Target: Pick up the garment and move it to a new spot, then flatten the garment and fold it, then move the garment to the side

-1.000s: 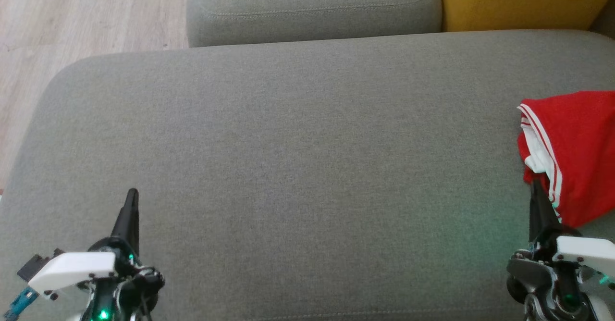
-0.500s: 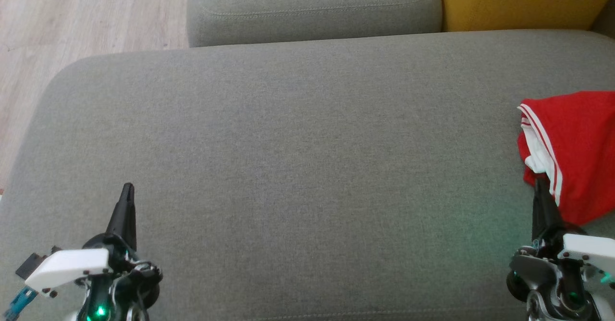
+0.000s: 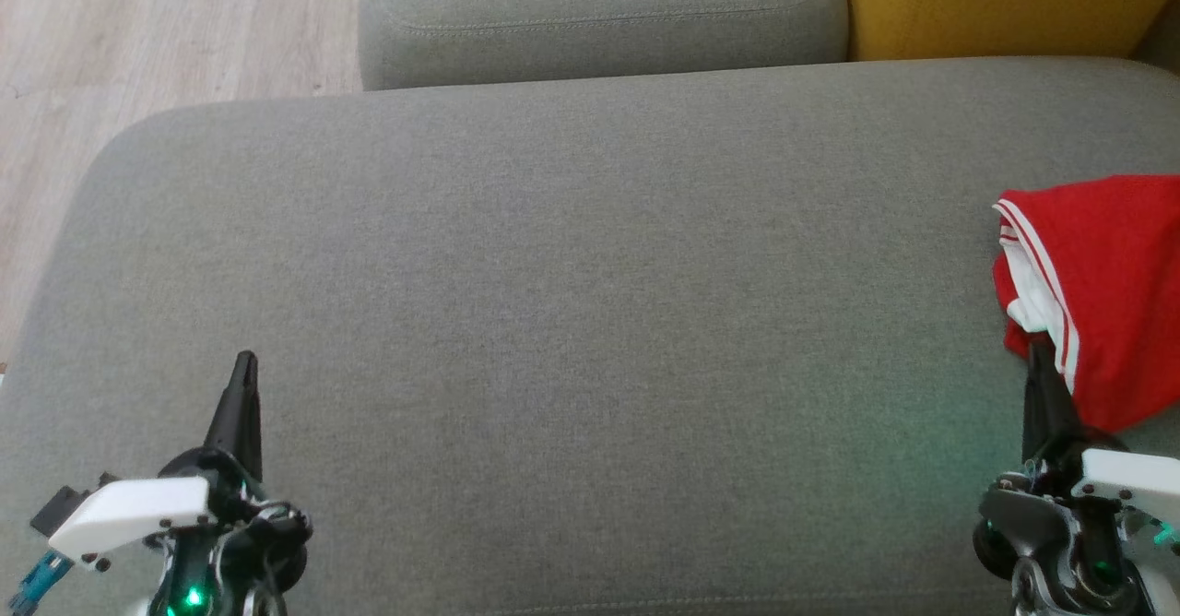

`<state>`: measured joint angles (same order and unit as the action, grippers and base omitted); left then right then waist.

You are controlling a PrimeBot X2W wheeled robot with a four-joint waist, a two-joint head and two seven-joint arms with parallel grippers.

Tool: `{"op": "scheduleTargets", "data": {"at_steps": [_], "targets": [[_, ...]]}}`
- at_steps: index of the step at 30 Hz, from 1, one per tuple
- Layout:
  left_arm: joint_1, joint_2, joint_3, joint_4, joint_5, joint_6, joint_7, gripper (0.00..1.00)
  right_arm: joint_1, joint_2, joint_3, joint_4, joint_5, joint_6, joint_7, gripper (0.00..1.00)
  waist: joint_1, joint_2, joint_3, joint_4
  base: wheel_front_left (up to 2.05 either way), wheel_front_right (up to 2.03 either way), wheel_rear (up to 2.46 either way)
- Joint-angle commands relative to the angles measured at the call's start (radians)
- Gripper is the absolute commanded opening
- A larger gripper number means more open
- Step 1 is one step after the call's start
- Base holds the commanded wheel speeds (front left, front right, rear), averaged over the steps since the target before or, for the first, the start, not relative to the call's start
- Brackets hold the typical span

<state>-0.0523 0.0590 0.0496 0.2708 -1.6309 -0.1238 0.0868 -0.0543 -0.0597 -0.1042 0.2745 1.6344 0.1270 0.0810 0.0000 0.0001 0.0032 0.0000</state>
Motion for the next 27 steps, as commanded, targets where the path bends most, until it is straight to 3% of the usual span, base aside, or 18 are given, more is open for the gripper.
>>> {"op": "scheduleTargets", "data": {"at_steps": [1,27], "targets": [[-0.054,0.008,0.041,-0.027,0.003,-0.007,0.008,0.0,-0.051,-0.011,0.018,-0.031,-0.003,0.004,0.01,0.0,0.0,-0.0001,0.0,0.0,0.0,0.0,0.0],[-0.054,0.003,0.048,-0.026,0.009,-0.007,0.013,0.0,-0.052,-0.005,0.01,-0.031,-0.009,0.004,0.016,0.0,0.0,-0.0001,0.0,0.0,0.0,0.0,0.0]]}}
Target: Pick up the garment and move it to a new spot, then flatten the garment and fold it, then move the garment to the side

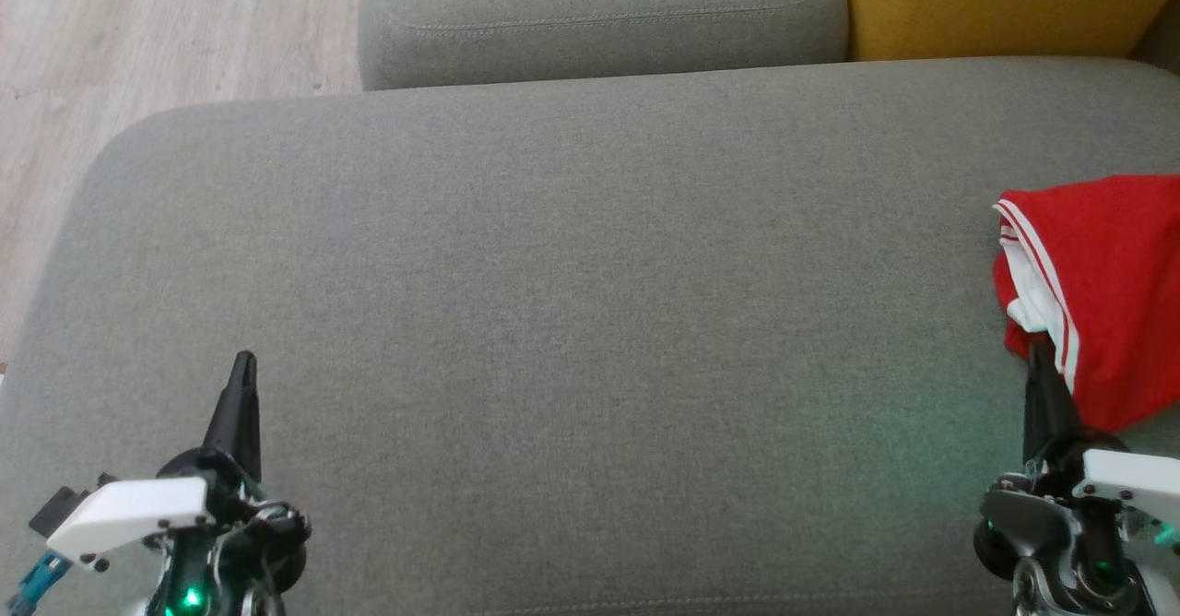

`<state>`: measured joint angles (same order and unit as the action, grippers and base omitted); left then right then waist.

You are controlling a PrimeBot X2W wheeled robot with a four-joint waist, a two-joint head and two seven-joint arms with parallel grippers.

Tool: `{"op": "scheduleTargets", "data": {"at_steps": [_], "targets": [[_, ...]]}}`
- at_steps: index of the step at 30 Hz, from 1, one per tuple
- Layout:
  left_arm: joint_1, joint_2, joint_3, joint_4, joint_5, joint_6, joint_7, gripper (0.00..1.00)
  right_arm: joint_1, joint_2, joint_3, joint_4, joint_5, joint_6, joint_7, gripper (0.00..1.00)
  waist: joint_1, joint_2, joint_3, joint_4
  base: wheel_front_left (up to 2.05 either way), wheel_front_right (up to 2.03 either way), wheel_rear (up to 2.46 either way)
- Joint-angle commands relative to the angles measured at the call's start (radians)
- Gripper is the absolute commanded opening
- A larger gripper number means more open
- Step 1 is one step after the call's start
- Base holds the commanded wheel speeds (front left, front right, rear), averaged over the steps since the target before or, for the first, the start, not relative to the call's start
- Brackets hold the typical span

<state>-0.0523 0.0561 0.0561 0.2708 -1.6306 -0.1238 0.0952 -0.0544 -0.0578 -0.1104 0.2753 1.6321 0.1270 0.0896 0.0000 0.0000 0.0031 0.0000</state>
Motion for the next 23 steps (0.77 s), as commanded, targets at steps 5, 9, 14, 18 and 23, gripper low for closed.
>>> {"op": "scheduleTargets", "data": {"at_steps": [5,9,14,18,23], "targets": [[-0.054,0.006,0.042,-0.026,0.009,-0.007,0.006,0.0,-0.052,-0.006,0.015,-0.032,-0.008,0.004,0.009,0.0,0.0,0.0,0.0,0.0,0.0,0.0,0.0],[-0.054,0.005,0.043,-0.026,0.01,-0.007,0.006,0.0,-0.052,-0.005,0.014,-0.031,-0.009,0.004,0.009,0.0,0.0,0.0,0.0,0.0,0.0,0.0,0.0],[-0.054,0.004,0.044,-0.026,0.011,-0.007,0.007,0.0,-0.052,-0.005,0.013,-0.031,-0.01,0.004,0.01,0.0,0.0,0.0,0.0,0.0,0.0,0.0,0.0],[-0.055,0.004,0.045,-0.026,0.011,-0.007,0.008,0.0,-0.052,-0.004,0.012,-0.031,-0.011,0.004,0.011,0.0,0.0,0.0,0.0,0.0,0.0,0.0,0.0],[-0.055,0.003,0.046,-0.026,0.012,-0.007,0.009,0.0,-0.052,-0.003,0.011,-0.031,-0.012,0.004,0.012,0.0,0.0,0.0,0.0,0.0,0.0,0.0,0.0]]}}
